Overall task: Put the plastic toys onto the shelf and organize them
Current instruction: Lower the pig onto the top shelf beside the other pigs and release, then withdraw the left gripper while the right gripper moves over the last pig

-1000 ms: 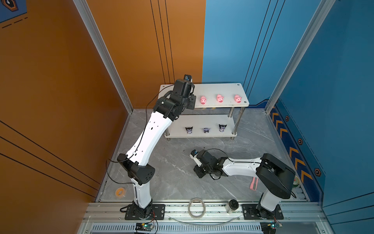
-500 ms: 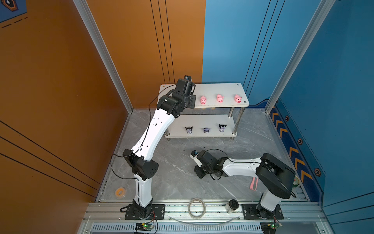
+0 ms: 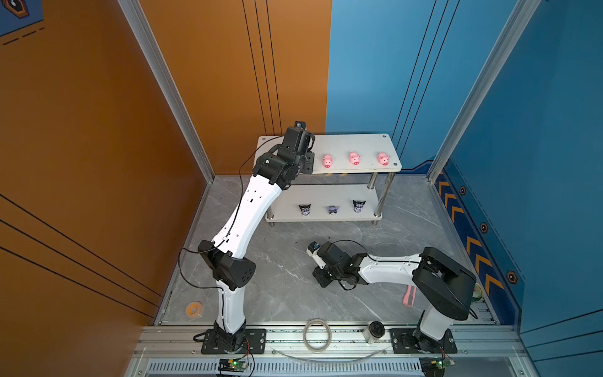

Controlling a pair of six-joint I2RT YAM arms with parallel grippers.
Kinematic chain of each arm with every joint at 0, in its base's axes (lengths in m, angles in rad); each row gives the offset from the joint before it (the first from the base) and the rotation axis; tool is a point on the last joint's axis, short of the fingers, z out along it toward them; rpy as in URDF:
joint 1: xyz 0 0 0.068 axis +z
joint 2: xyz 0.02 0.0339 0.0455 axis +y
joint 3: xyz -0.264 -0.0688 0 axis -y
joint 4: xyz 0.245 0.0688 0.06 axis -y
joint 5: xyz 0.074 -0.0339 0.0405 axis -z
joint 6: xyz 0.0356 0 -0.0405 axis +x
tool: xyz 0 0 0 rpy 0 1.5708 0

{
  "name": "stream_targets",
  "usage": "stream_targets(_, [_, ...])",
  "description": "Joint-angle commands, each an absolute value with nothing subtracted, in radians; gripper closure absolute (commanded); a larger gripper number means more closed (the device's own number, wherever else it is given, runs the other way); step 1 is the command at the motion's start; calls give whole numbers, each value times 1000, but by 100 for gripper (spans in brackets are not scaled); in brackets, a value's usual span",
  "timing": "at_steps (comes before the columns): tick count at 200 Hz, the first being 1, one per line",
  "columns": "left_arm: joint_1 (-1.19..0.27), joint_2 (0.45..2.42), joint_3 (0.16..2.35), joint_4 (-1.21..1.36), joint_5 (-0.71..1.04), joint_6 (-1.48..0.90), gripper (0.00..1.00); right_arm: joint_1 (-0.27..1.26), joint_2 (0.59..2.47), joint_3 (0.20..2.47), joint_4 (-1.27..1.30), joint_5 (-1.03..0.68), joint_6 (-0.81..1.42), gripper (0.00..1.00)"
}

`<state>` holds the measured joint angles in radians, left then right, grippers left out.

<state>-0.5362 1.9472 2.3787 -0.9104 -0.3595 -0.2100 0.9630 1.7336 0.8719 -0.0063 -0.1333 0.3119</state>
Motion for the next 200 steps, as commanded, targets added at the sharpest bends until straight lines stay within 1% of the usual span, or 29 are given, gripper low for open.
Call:
stream_targets(1, [-540,1951,2385,-922,-400,-221,59,968,1735,867,5,-130,318,85])
stream_targets(22, [-544,1941,2380,-922,-416,-219,58,968,1732,865,5,-129,318,85])
stream_targets(49, [-551,1926,2382,-922,-426,-213,46,968,1726,862,3,-125,317,85])
stream_targets(73, [-567,1911,2390,-922,-436,-202,37,968,1720,862,1,-124,318,84])
stream_targets(105, [-596,1872,2379,-921,-450,-187,36,976,1695,862,-17,-90,318,84])
stream_targets(134, [-621,1793,2325,-918,-472,-178,35,968,1606,860,-109,24,322,84])
stream_targets(160, [-633,1662,2182,-854,-475,-167,35,943,1500,862,-241,149,353,83])
stream_targets(200, [-643,1401,1806,-701,-454,-185,35,830,1385,841,-447,272,472,77])
